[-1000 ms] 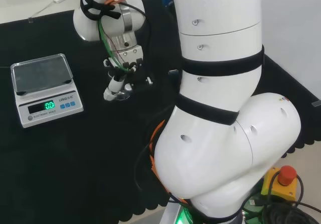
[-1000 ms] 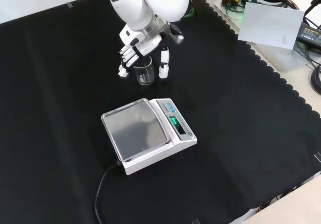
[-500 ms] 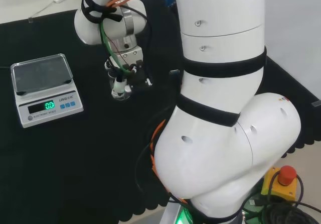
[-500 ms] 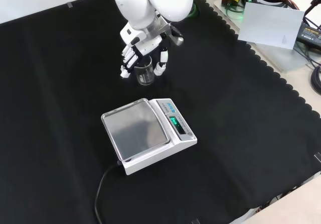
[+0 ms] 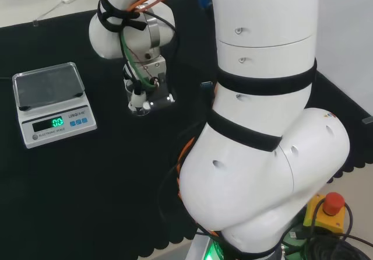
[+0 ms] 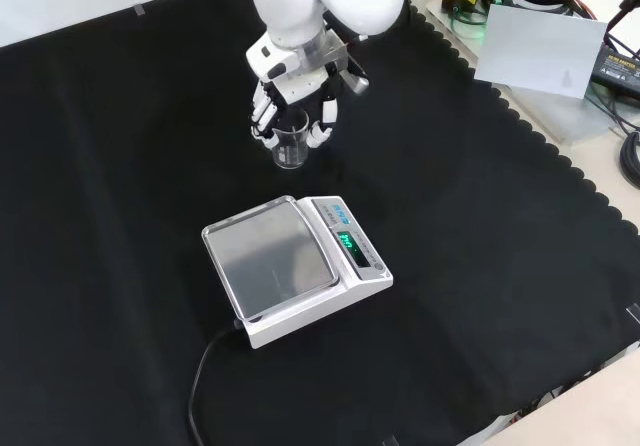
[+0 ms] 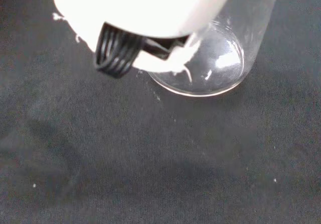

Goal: Pick up the beaker.

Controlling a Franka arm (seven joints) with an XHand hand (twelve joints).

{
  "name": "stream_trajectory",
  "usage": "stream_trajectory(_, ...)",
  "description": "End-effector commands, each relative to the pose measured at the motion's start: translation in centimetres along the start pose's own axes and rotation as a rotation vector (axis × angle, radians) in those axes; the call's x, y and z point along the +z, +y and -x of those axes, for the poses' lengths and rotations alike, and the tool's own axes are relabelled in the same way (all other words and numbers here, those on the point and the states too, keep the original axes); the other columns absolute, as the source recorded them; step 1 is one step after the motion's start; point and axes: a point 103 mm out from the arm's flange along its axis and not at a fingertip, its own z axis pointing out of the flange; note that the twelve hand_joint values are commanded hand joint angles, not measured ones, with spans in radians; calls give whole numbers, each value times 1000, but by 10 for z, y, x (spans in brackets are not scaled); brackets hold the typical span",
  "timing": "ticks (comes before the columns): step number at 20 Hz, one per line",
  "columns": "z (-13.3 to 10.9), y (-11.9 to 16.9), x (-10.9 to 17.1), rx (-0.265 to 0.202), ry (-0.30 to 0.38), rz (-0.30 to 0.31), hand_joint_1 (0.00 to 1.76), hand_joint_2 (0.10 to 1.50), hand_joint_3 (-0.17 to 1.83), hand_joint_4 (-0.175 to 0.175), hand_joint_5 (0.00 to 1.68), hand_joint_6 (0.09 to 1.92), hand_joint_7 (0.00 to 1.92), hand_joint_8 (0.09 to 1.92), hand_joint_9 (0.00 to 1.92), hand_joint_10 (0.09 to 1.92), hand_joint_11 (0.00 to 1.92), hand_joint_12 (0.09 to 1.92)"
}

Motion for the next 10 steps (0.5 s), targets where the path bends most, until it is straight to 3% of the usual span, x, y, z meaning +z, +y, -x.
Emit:
stream_trajectory(1,2,1,0,25,5,45,1266,453,754,83,757,1017,855,744,1032,641,959,1148)
stream_trajectory(10,6,1,-9,25,-2,52,1303,465,764,63,844,1025,926,797,1093,645,1041,1084)
